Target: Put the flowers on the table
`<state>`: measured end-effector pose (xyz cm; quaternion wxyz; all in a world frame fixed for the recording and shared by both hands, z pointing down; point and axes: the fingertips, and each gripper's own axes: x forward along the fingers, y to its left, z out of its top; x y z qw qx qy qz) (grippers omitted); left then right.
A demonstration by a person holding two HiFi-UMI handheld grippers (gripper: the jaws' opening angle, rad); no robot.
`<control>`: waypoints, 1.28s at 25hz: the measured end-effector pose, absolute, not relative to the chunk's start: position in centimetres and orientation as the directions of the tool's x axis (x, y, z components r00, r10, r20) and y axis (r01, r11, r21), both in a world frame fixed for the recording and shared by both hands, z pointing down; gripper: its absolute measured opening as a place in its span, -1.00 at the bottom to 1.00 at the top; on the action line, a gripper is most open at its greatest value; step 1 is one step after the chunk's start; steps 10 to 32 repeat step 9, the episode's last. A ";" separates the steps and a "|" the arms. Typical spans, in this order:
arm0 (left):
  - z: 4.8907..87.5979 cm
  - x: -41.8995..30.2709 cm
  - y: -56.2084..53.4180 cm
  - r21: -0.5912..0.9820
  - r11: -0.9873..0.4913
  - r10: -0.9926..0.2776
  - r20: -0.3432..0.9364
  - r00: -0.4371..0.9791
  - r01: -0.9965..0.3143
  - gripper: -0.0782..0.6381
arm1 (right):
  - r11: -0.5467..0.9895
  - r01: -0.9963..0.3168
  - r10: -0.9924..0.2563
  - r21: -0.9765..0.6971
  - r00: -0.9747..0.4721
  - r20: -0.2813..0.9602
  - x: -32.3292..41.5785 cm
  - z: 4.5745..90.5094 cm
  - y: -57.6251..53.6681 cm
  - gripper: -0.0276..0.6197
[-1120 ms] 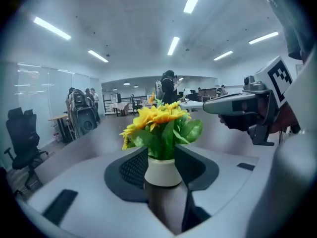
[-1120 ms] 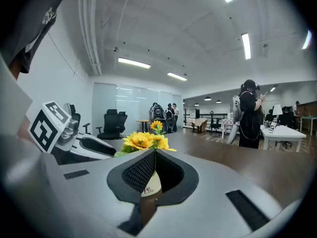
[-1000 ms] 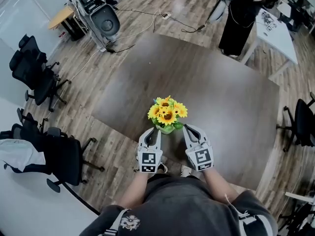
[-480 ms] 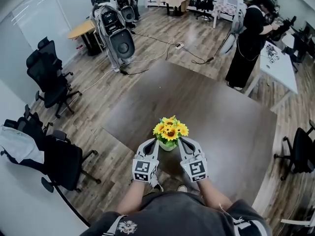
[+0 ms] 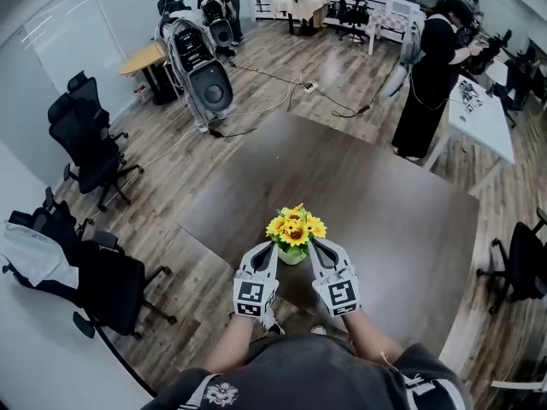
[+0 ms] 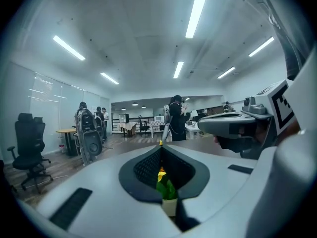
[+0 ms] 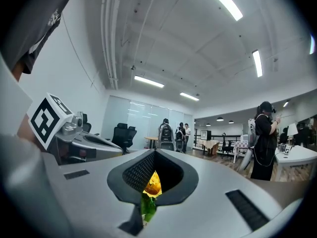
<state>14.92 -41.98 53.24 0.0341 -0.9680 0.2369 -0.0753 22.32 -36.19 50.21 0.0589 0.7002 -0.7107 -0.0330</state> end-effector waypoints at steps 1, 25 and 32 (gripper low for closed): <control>53.5 15.0 -42.0 -0.095 -0.889 -0.456 0.129 0.880 -0.447 -0.76 | 0.012 -0.991 -1.000 0.130 -0.008 0.029 22.5 50.1 -36.2 -0.84; 53.5 14.2 -42.3 -0.074 -0.897 -0.441 0.130 0.888 -0.435 -0.76 | -0.003 -0.990 -1.000 0.138 0.007 0.028 21.5 50.2 -36.2 -0.84; 53.5 14.2 -42.3 -0.074 -0.897 -0.441 0.130 0.888 -0.435 -0.76 | -0.003 -0.990 -1.000 0.138 0.007 0.028 21.5 50.2 -36.2 -0.84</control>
